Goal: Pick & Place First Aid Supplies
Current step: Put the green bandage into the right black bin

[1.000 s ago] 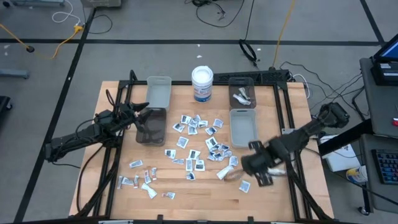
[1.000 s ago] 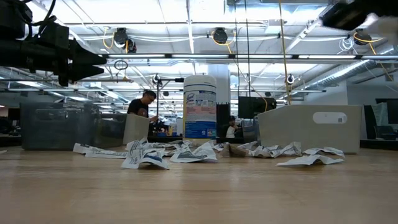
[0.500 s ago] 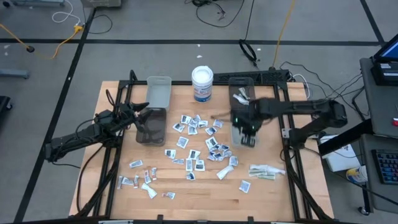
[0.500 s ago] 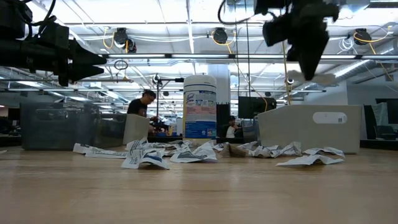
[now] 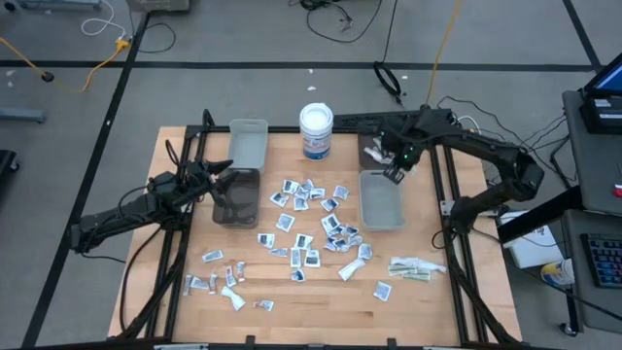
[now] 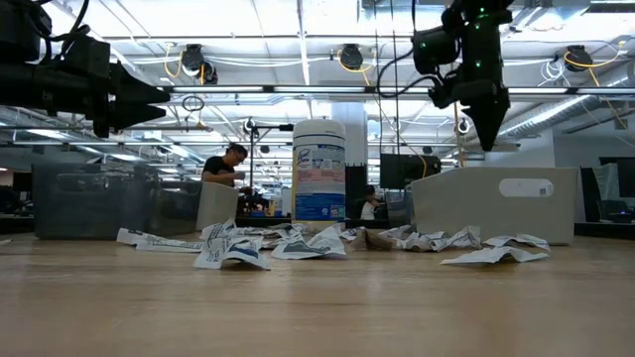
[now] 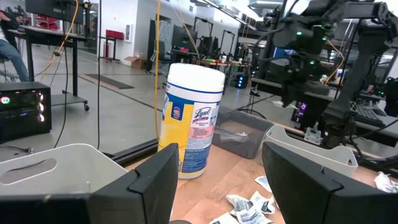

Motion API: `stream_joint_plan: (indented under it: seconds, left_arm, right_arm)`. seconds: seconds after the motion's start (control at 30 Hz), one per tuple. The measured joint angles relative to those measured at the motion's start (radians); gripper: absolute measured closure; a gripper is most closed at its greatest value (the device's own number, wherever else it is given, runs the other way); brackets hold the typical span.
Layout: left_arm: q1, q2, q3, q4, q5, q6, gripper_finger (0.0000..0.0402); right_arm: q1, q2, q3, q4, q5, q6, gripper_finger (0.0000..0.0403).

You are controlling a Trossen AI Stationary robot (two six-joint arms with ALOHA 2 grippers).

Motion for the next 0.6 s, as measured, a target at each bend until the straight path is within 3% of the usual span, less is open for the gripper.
stream_joint_plan:
  seconds: [0.33,0.6]
  left_arm:
    - [0.0,0.0,0.0,0.0,0.0,0.0,0.0165]
    - [0.0,0.0,0.0,0.0,0.0,0.0,0.0165]
  right_arm:
    - [-0.086,0.006,0.0,0.002,-0.006,-0.004,0.0403]
    - [-0.14,0.12,0.048,0.089,-0.082,-0.032,0.0403]
